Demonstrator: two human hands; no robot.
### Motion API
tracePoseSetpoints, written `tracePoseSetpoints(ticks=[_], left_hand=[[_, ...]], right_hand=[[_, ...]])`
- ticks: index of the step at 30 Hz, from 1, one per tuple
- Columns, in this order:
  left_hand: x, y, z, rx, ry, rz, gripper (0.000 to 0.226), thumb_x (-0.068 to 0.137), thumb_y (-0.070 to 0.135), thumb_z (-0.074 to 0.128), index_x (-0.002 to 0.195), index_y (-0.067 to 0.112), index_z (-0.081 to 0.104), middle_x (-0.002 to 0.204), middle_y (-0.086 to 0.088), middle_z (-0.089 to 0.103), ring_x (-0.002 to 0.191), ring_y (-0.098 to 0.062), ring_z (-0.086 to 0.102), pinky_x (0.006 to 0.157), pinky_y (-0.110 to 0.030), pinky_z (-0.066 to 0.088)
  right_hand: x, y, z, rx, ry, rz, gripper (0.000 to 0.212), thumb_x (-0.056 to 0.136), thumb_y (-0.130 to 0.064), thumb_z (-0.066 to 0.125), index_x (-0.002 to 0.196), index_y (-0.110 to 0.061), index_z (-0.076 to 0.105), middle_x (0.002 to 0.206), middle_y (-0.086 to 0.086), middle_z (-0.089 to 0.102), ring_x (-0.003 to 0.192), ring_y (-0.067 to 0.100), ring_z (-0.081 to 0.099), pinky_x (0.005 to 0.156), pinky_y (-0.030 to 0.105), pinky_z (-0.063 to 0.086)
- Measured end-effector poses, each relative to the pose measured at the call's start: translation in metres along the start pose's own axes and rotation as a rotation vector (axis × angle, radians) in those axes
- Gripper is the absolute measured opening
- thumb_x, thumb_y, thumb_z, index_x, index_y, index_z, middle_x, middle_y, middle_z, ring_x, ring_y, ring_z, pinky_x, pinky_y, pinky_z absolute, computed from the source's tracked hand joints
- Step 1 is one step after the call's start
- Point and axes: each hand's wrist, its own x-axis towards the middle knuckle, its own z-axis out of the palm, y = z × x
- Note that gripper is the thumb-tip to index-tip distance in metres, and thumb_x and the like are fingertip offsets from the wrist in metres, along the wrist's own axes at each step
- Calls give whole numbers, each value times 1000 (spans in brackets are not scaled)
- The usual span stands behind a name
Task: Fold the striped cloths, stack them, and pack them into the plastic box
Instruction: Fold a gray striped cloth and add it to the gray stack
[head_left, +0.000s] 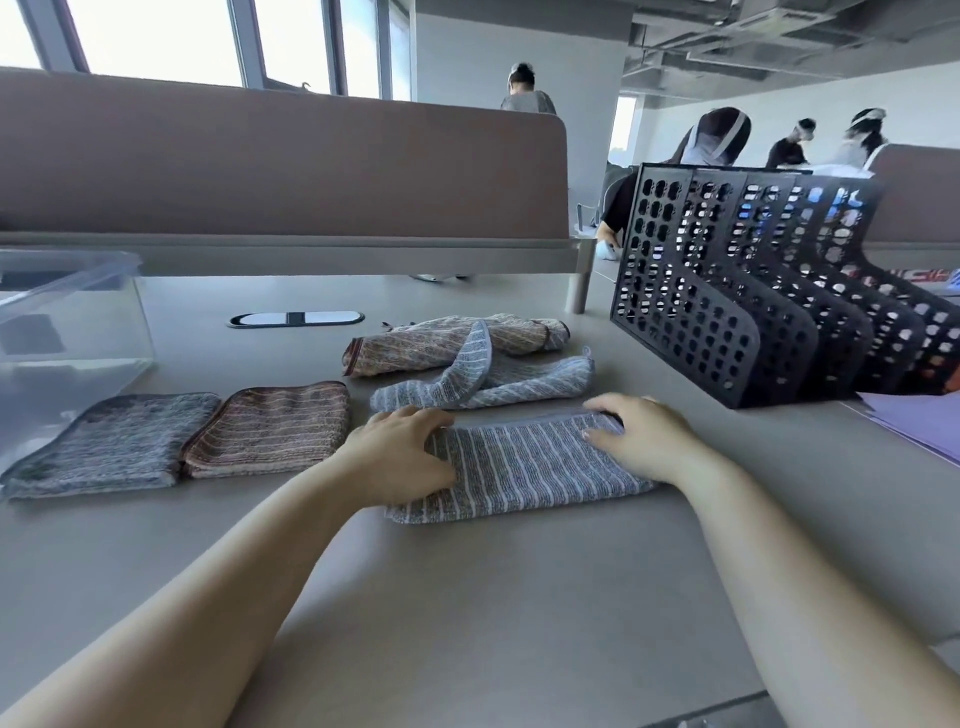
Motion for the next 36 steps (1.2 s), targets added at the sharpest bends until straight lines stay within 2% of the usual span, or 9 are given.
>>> tracePoseSetpoints(ticks=[2,5,7,12,16,24,29,33,36], left_hand=[[3,-1,2,-57,78,-51,65,74,41,51,137,34,42,141,3,45,132,-23,34,106,-38,33],[9,-7,8,-45,231,-61,41,86,48,50,123,33,56,123,7,58,120,-22,47,99,-38,40],[12,-12,12,-15,292,-59,26,90,46,51,110,33,61,114,5,61,112,-23,52,90,-36,44],[14,-14,14,-27,347,-38,9,91,38,55,94,30,59,102,5,63,100,-23,58,80,-34,44],[13,-14,16,54,426,1,12,93,37,51,98,28,57,103,5,64,102,-24,56,87,-36,37],[17,-17,15,151,542,21,12,95,37,47,100,29,54,98,5,68,97,-24,58,79,-34,26],[16,-18,15,128,527,26,11,94,36,49,100,29,55,99,7,68,97,-22,59,80,-33,27],[16,-17,17,120,511,25,14,95,37,49,103,29,57,103,7,67,100,-22,59,83,-33,29],[17,-17,18,117,494,39,14,95,35,50,102,26,57,105,6,66,98,-22,59,78,-32,32]], right_hand=[[-1,-3,-2,-100,62,-41,41,85,-47,60,125,-39,54,132,-10,51,128,19,37,102,33,25],[-1,-10,-5,-133,139,-88,33,83,-46,62,116,-41,57,127,-11,50,125,17,34,99,34,21],[0,-11,-5,-158,172,-105,36,86,-45,59,121,-41,55,128,-11,50,124,16,35,100,34,20],[1,-12,-5,-286,333,-186,35,91,-36,56,125,-40,52,122,-13,55,123,17,38,108,37,1],[0,-14,-3,-328,234,-206,16,91,-32,58,106,-38,60,113,-16,52,124,15,33,110,47,-19],[2,-13,-2,-322,207,-214,4,92,-29,54,93,-33,56,107,-15,57,124,12,36,111,46,-18],[5,-10,-2,-246,205,-196,5,91,-30,49,95,-29,47,84,-15,53,115,13,45,116,44,-8],[8,-10,-5,-297,144,-172,14,88,-37,59,103,-34,59,108,-11,55,122,16,37,115,44,-3],[11,-10,-5,-242,122,-168,5,87,-35,60,92,-35,58,100,-12,54,115,15,43,115,41,4]])
